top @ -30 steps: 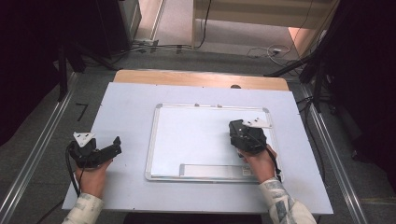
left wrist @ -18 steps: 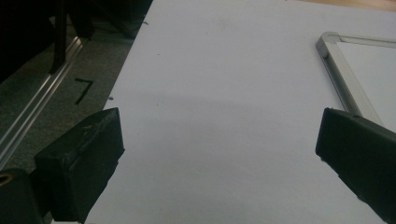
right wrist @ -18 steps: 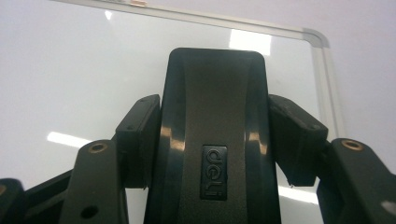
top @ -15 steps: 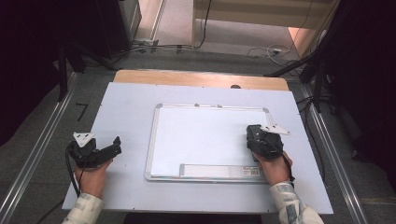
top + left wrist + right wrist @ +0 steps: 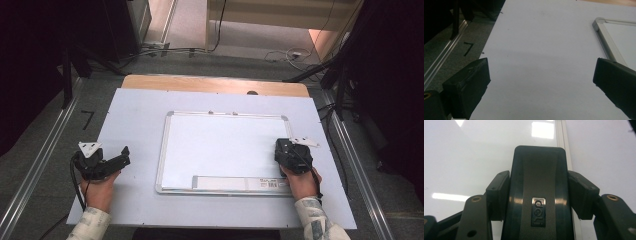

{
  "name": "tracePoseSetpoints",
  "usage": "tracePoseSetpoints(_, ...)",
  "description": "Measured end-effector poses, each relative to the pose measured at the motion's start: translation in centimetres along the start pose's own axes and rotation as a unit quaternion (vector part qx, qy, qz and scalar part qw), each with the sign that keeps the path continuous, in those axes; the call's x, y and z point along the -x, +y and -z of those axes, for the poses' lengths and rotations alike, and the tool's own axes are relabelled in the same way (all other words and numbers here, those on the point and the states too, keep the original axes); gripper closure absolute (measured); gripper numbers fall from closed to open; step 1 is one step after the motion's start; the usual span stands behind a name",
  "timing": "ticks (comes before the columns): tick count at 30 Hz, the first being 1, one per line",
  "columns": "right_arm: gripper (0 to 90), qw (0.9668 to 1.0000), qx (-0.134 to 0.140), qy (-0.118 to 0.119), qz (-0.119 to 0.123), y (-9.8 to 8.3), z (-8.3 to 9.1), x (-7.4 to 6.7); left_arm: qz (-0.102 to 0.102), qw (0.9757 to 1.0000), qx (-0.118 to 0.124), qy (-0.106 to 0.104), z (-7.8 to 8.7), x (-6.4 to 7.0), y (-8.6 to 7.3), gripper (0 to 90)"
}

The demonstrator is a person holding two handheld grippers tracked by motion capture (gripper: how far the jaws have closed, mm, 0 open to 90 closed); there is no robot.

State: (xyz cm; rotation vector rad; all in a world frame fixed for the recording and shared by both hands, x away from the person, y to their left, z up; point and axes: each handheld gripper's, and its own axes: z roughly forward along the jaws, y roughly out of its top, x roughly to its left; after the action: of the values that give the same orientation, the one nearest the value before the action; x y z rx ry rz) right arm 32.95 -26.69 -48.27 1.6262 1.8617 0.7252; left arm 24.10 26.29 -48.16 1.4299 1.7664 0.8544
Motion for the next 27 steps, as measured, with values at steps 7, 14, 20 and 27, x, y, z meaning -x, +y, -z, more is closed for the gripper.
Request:
tracePoseSetpoints(7,36.5,0.9998,-0.001,0.005,-0.017,-0.3,-0.4,0.3,0.000,1.0000,-0.001,0.001,-0.1,0.0,0.0,1.5)
tracePoseSetpoints(14,24.7,0.9998,-0.008,0.013,-0.010,-0.4,-0.5,0.3,0.000,1.0000,-0.001,0.000,0.0,0.0,0.0,1.5)
tracePoseSetpoints(20,20.4,0.9997,-0.004,0.021,-0.007,-0.2,-0.3,0.4,0.002,1.0000,0.000,0.000,0.0,-0.1,0.0,1.5)
tracePoseSetpoints(27,16.2,0.9993,0.023,0.029,0.000,0.0,0.8,0.4,0.001,1.0000,0.000,0.001,0.1,-0.1,0.0,1.5)
